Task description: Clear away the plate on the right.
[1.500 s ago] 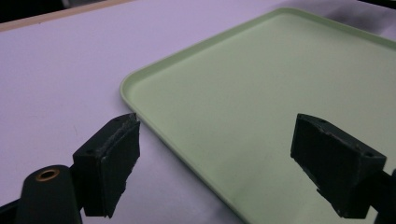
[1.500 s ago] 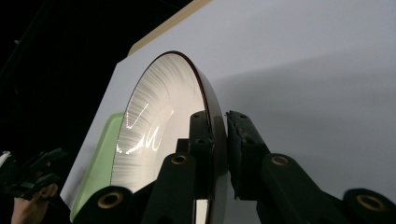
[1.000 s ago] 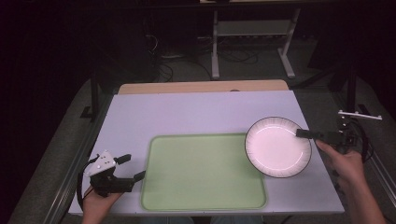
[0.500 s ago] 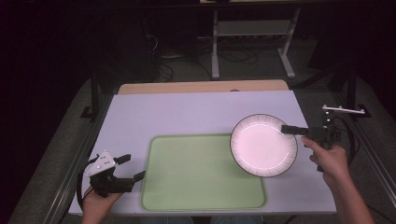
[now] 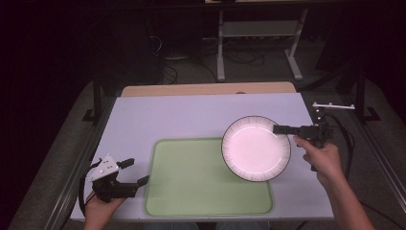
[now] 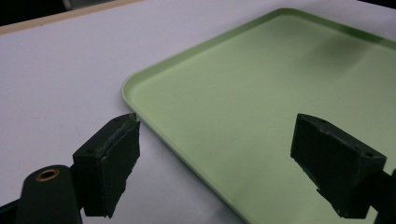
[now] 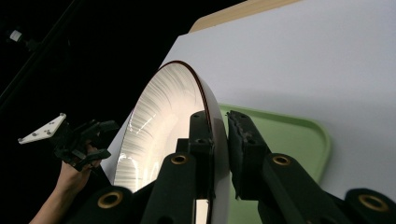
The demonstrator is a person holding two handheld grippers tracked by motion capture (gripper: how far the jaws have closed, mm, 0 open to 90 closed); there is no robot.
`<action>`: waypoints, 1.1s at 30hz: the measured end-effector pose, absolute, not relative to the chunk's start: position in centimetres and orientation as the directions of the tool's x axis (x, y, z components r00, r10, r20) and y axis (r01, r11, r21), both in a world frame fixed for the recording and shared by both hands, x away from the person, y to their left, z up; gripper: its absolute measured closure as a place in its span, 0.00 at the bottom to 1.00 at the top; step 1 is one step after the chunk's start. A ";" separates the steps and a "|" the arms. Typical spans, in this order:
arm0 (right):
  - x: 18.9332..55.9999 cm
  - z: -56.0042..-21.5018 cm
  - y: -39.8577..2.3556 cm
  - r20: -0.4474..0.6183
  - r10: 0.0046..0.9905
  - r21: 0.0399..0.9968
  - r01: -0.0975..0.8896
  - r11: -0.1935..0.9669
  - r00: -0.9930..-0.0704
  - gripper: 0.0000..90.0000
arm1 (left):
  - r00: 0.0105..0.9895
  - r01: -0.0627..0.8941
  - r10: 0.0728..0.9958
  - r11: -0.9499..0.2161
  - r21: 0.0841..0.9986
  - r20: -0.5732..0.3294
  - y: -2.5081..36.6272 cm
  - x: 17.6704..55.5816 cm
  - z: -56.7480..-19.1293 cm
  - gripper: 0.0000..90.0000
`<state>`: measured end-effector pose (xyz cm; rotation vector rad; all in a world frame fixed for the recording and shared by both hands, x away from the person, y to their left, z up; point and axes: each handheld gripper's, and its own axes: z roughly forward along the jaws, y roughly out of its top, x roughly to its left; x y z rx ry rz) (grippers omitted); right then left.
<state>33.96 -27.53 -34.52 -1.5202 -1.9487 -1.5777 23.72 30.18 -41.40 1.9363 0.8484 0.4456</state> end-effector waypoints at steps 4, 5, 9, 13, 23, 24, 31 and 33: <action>34.3 -34.4 -26.2 0.689 0.558 0.603 0.793 -0.088 -0.462 0.89 | 0.694 0.378 0.719 -0.315 0.871 -0.041 30.2 23.7 -41.4 0.17; 34.4 -34.3 -25.9 0.689 0.556 0.603 0.793 -0.084 -0.465 0.89 | 0.694 0.378 0.719 -0.315 0.871 -0.041 30.2 23.7 -41.4 0.17; 34.7 -33.8 -24.4 0.691 0.535 0.610 0.789 -0.070 -0.487 0.89 | 0.693 0.377 0.720 -0.314 0.872 -0.041 30.2 23.7 -41.4 0.17; 34.9 -33.2 -23.3 0.690 0.525 0.615 0.786 -0.063 -0.498 0.89 | 0.694 0.377 0.719 -0.314 0.872 -0.041 30.2 23.7 -41.4 0.17; 35.6 -32.6 -20.2 0.686 0.499 0.625 0.780 -0.031 -0.530 0.88 | 0.693 0.377 0.720 -0.313 0.872 -0.042 30.2 23.7 -41.4 0.17; 35.6 -32.6 -20.2 0.686 0.499 0.625 0.780 -0.031 -0.530 0.88 | 0.693 0.377 0.720 -0.313 0.872 -0.042 30.2 23.7 -41.4 0.17; 36.0 -33.5 -18.7 0.684 0.502 0.617 0.787 -0.010 -0.529 0.88 | 0.691 0.379 0.721 -0.307 0.873 -0.047 30.3 23.8 -41.5 0.17; 36.0 -33.6 -18.5 0.682 0.505 0.615 0.788 -0.006 -0.528 0.88 | 0.691 0.379 0.721 -0.307 0.873 -0.047 30.3 23.8 -41.5 0.17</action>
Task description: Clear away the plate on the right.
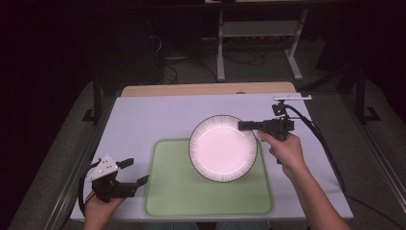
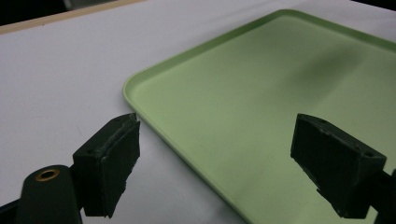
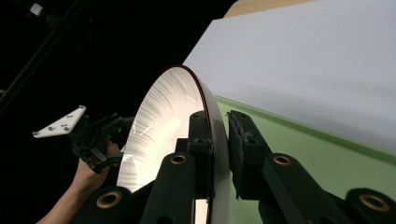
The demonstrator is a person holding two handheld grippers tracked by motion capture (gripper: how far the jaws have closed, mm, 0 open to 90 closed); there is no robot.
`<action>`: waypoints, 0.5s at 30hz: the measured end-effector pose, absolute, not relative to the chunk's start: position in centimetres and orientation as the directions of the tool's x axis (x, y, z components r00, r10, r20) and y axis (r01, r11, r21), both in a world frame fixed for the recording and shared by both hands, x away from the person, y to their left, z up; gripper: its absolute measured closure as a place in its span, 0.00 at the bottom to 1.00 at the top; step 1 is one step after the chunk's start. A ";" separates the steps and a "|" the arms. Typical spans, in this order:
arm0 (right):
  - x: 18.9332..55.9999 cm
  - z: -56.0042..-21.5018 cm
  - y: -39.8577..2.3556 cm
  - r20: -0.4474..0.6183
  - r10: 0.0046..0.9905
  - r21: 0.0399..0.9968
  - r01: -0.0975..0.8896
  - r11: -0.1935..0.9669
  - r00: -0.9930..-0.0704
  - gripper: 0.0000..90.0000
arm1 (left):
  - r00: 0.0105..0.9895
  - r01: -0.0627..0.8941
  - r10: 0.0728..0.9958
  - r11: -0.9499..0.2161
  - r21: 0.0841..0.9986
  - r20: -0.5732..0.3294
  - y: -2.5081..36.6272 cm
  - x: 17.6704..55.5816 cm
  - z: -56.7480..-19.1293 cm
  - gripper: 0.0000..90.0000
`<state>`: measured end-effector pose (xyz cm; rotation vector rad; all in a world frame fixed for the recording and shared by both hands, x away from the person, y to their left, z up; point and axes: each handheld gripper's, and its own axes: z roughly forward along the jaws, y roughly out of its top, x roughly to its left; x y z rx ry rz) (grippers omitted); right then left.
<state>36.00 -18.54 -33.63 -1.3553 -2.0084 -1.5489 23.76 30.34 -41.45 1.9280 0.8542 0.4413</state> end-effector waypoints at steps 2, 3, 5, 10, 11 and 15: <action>36.1 -34.1 -18.0 0.685 0.508 0.606 0.795 0.001 -0.523 0.88 | 0.690 0.379 0.722 -0.307 0.873 -0.046 30.3 23.8 -41.5 0.17; 36.2 -34.3 -17.8 0.684 0.508 0.605 0.796 0.004 -0.523 0.88 | 0.689 0.380 0.723 -0.306 0.873 -0.046 30.4 23.8 -41.5 0.17; 36.2 -34.6 -17.5 0.686 0.507 0.602 0.799 0.008 -0.522 0.88 | 0.689 0.380 0.723 -0.307 0.872 -0.046 30.4 23.8 -41.5 0.17; 36.4 -35.2 -17.0 0.682 0.516 0.597 0.802 0.016 -0.518 0.88 | 0.689 0.380 0.723 -0.307 0.872 -0.046 30.5 23.8 -41.5 0.17; 36.4 -35.4 -16.8 0.682 0.521 0.591 0.806 0.022 -0.514 0.88 | 0.690 0.380 0.723 -0.307 0.872 -0.046 30.4 23.8 -41.5 0.17; 36.5 -35.9 -16.4 0.676 0.528 0.588 0.808 0.033 -0.514 0.88 | 0.690 0.379 0.723 -0.308 0.872 -0.045 30.5 23.8 -41.5 0.17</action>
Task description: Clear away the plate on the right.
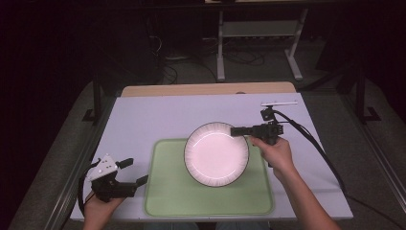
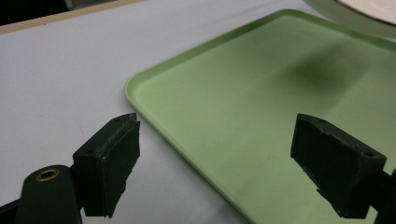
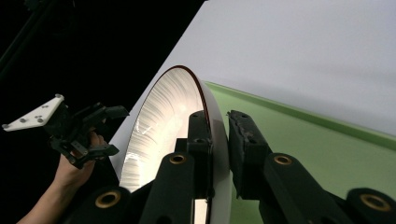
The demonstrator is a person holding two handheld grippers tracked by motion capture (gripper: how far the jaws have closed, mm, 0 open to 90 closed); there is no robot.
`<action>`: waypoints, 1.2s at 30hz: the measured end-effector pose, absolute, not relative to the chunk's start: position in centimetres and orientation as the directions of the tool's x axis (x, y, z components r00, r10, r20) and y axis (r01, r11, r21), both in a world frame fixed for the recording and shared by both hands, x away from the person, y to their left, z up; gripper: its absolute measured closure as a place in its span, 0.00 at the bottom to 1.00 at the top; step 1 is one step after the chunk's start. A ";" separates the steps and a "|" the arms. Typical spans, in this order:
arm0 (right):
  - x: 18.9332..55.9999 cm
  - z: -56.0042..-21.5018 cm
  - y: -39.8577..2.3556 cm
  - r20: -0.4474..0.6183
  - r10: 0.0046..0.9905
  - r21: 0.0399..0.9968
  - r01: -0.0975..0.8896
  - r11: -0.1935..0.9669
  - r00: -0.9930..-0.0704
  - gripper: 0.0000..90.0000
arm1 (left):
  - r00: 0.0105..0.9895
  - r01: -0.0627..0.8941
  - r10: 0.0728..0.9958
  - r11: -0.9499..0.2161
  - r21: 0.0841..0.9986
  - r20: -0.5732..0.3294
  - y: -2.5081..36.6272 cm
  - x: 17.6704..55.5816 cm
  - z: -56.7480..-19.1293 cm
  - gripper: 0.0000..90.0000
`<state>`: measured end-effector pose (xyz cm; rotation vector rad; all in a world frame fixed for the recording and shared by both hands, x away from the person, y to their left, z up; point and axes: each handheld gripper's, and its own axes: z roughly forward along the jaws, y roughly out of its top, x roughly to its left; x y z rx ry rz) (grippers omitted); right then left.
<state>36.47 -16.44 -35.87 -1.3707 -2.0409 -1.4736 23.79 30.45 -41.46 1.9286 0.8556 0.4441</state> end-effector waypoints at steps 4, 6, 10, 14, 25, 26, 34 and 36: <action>36.5 -36.6 -15.9 0.680 0.527 0.580 0.814 0.036 -0.509 0.88 | 0.689 0.380 0.724 -0.307 0.873 -0.045 30.5 23.8 -41.4 0.17; 36.5 -36.8 -15.7 0.681 0.528 0.578 0.815 0.039 -0.508 0.88 | 0.689 0.379 0.724 -0.307 0.873 -0.045 30.5 23.8 -41.4 0.17; 36.6 -37.1 -15.5 0.677 0.533 0.577 0.816 0.045 -0.508 0.87 | 0.688 0.380 0.724 -0.307 0.873 -0.045 30.5 23.8 -41.5 0.17; 36.6 -37.7 -15.1 0.679 0.536 0.566 0.823 0.052 -0.501 0.87 | 0.688 0.379 0.725 -0.306 0.873 -0.045 30.5 23.8 -41.4 0.17; 36.7 -39.5 -14.2 0.678 0.549 0.546 0.835 0.068 -0.488 0.87 | 0.688 0.378 0.725 -0.306 0.874 -0.044 30.6 23.8 -41.4 0.17; 36.7 -39.5 -14.2 0.678 0.549 0.546 0.835 0.068 -0.488 0.87 | 0.687 0.378 0.725 -0.305 0.874 -0.044 30.6 23.8 -41.4 0.17; 36.8 -40.9 -13.6 0.681 0.564 0.522 0.850 0.074 -0.468 0.86 | 0.687 0.377 0.725 -0.304 0.875 -0.044 30.5 23.7 -41.4 0.17; 36.8 -41.5 -13.4 0.686 0.568 0.513 0.856 0.066 -0.455 0.86 | 0.687 0.378 0.725 -0.305 0.874 -0.044 30.6 23.7 -41.4 0.17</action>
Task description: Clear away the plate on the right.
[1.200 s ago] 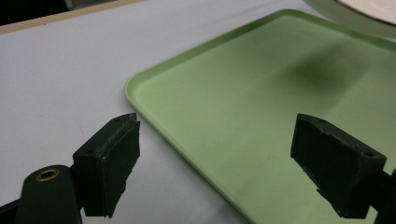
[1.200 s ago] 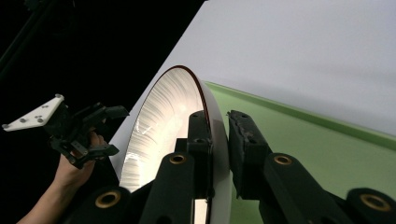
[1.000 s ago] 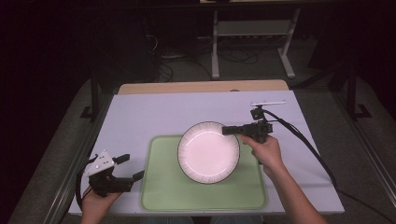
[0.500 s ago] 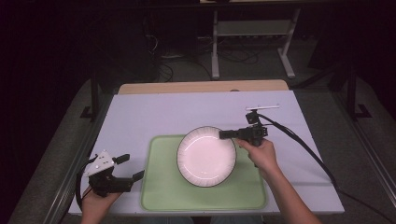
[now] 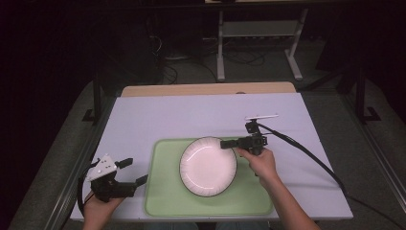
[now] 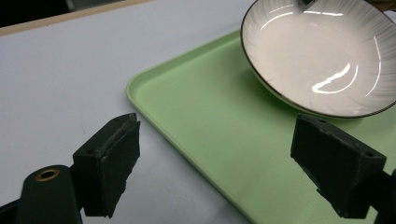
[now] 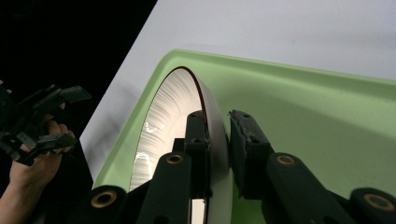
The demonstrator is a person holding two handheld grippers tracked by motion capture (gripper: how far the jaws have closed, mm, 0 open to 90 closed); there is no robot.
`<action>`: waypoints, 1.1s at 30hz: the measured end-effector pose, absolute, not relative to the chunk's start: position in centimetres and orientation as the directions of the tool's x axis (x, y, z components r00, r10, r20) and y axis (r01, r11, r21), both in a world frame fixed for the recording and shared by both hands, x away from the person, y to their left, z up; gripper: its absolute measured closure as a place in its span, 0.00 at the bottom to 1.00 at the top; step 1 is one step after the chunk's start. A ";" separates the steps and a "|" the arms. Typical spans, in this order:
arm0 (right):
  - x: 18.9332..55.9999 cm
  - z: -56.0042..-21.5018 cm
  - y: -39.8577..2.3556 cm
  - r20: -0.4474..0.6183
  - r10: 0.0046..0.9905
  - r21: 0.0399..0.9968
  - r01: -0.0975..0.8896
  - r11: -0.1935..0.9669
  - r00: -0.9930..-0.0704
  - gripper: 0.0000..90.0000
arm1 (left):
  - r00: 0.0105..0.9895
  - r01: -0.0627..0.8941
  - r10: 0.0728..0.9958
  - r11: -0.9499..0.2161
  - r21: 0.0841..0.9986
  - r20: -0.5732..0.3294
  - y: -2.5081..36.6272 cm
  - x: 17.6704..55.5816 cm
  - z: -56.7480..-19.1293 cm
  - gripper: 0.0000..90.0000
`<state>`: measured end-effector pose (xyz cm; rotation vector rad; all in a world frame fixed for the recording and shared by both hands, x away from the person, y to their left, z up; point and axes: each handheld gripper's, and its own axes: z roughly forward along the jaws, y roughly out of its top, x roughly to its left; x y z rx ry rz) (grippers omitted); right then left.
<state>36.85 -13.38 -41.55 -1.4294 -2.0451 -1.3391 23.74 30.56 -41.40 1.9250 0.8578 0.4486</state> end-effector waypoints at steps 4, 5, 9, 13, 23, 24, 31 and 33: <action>36.9 -42.2 -13.2 0.692 0.573 0.501 0.864 0.055 -0.438 0.86 | 0.687 0.378 0.725 -0.305 0.874 -0.044 30.6 23.8 -41.4 0.17; 36.9 -42.4 -13.3 0.698 0.571 0.497 0.866 0.048 -0.432 0.86 | 0.687 0.378 0.725 -0.306 0.874 -0.044 30.6 23.8 -41.4 0.17; 36.9 -42.8 -13.2 0.701 0.579 0.491 0.870 0.032 -0.417 0.87 | 0.687 0.378 0.725 -0.305 0.874 -0.045 30.6 23.7 -41.4 0.17; 36.9 -43.1 -13.3 0.701 0.591 0.480 0.877 0.024 -0.400 0.87 | 0.687 0.377 0.725 -0.305 0.875 -0.043 30.6 23.7 -41.4 0.17; 36.7 -43.7 -13.5 0.664 0.643 0.465 0.884 0.045 -0.382 0.89 | 0.688 0.379 0.724 -0.306 0.873 -0.045 30.5 23.7 -41.4 0.17; 36.7 -43.7 -13.5 0.656 0.652 0.462 0.885 0.053 -0.381 0.89 | 0.688 0.379 0.724 -0.304 0.874 -0.046 30.5 23.7 -41.4 0.17; 36.6 -44.5 -13.6 0.628 0.688 0.436 0.897 0.075 -0.363 0.86 | 0.688 0.379 0.724 -0.305 0.874 -0.045 30.5 23.7 -41.4 0.17; 36.6 -44.5 -13.6 0.625 0.691 0.435 0.897 0.078 -0.363 0.86 | 0.688 0.379 0.724 -0.306 0.873 -0.045 30.5 23.8 -41.4 0.17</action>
